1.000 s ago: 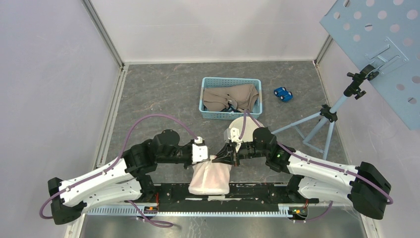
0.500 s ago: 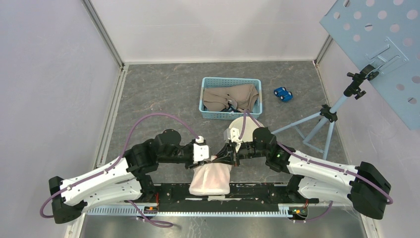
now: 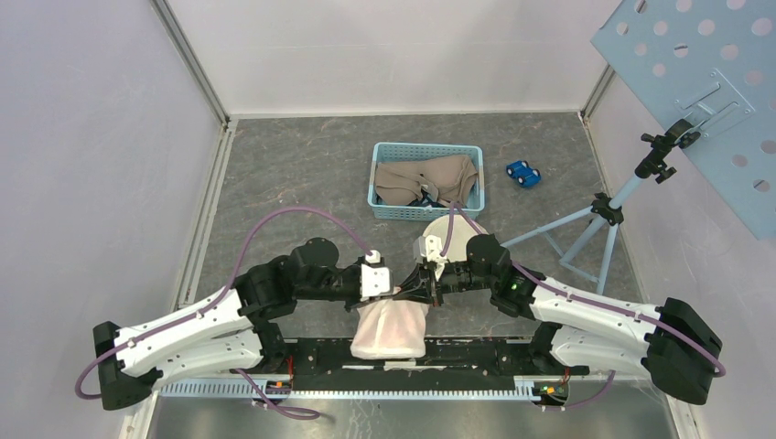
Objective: Unzip the laundry bag and remove the bra
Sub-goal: Unzip the laundry bag at the center of the board.
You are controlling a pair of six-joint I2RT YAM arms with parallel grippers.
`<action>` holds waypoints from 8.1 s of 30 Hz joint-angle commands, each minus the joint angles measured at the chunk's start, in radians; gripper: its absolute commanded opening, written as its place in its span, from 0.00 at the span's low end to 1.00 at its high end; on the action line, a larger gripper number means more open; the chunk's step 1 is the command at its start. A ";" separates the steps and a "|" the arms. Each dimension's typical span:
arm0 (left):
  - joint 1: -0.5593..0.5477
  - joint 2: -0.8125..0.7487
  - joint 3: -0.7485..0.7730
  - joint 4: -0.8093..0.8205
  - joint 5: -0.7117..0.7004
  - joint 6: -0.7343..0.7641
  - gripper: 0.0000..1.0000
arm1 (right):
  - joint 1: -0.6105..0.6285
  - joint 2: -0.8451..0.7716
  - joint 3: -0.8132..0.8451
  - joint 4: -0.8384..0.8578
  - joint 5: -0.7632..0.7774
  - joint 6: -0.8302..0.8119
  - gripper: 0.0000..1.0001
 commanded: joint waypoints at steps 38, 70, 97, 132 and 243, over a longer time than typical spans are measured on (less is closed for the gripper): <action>-0.007 0.038 0.018 0.090 0.018 -0.106 0.35 | -0.012 -0.053 0.020 -0.006 -0.032 -0.049 0.00; -0.007 0.013 0.004 0.082 -0.141 -0.065 0.02 | -0.167 -0.224 -0.035 0.039 0.149 0.566 0.61; -0.007 0.015 -0.005 0.117 -0.153 -0.087 0.02 | -0.172 -0.083 -0.169 0.394 0.092 0.982 0.34; -0.007 0.021 0.008 0.140 -0.120 -0.093 0.02 | -0.171 -0.058 -0.173 0.337 0.096 0.938 0.36; 0.009 0.196 0.257 -0.169 -0.411 -0.334 0.09 | -0.228 -0.040 -0.071 0.236 0.220 0.757 0.00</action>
